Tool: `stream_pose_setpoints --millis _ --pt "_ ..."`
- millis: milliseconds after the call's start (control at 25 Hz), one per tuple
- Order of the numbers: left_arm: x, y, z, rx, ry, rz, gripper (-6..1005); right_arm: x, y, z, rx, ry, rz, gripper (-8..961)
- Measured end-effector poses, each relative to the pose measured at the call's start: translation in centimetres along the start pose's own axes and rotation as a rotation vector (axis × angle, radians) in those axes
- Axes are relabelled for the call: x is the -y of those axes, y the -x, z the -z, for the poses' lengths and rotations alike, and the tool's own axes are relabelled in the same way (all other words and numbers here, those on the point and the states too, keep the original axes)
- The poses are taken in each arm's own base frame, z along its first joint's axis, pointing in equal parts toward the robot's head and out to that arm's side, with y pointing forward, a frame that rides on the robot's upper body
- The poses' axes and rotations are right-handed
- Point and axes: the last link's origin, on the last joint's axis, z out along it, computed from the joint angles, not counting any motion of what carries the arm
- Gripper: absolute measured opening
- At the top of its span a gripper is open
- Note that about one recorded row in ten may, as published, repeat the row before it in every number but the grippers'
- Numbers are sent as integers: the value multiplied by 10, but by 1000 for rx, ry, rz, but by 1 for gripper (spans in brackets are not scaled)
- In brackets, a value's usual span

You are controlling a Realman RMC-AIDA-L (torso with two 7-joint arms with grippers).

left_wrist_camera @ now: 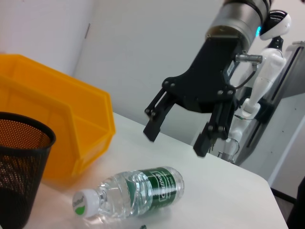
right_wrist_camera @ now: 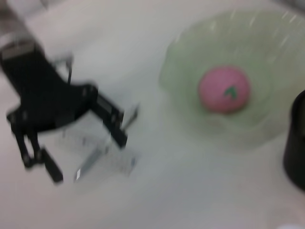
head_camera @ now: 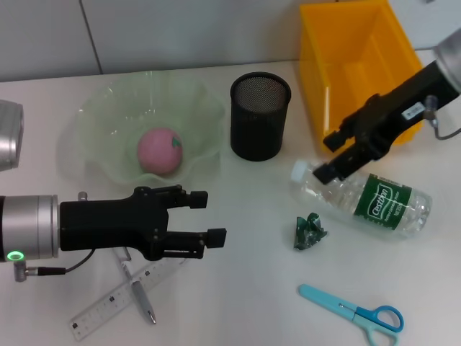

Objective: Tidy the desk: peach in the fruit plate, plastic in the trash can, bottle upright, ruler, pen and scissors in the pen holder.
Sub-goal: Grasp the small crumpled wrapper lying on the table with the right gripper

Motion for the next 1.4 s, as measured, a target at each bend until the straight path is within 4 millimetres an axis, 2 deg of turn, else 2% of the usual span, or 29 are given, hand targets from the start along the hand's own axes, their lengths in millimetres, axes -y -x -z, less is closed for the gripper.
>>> stream_pose_setpoints --millis 240,680,1040,1400 --pt "0 6 4 29 -5 -7 839 -8 10 -29 -170 0 110 776" --pt "-1 12 9 48 -7 0 839 -12 4 -72 -299 -36 225 776" --pt "-1 15 15 44 -20 13 839 -12 -3 -94 -328 -32 241 777" --pt "-3 15 17 42 -14 18 839 -11 -6 -105 -338 -34 245 776"
